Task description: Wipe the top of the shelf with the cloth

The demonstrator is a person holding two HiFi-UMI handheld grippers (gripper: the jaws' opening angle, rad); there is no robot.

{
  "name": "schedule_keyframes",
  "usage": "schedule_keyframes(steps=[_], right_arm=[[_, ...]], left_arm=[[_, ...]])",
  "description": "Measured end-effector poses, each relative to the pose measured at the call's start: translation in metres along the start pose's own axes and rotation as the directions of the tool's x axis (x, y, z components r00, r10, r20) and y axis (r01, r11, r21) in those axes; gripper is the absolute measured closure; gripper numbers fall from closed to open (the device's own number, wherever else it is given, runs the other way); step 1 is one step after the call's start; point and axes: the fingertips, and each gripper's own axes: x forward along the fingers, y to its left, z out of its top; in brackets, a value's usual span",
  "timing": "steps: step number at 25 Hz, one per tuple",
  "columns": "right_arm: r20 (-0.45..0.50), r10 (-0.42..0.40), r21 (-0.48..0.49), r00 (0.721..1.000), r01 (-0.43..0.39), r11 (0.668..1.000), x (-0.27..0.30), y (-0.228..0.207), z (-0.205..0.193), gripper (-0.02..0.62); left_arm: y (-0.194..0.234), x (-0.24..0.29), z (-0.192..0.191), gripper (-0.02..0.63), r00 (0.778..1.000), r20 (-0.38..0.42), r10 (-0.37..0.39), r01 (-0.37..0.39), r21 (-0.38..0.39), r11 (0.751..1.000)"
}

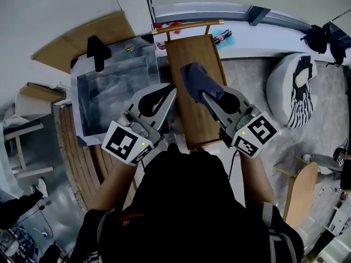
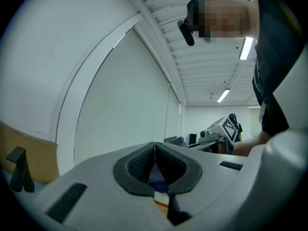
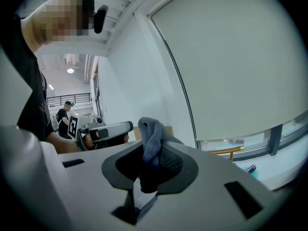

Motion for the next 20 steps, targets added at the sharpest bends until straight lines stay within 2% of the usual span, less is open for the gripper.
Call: schedule_keyframes(steps=[20], right_arm=[[-0.008, -0.005, 0.01, 1.0, 0.005, 1.0, 0.0015, -0.0089, -0.0043, 0.535]], left_arm=[[0.0026, 0.0083, -0.0083, 0.583, 1.0, -0.009, 0.001, -0.002, -0.015, 1.0]])
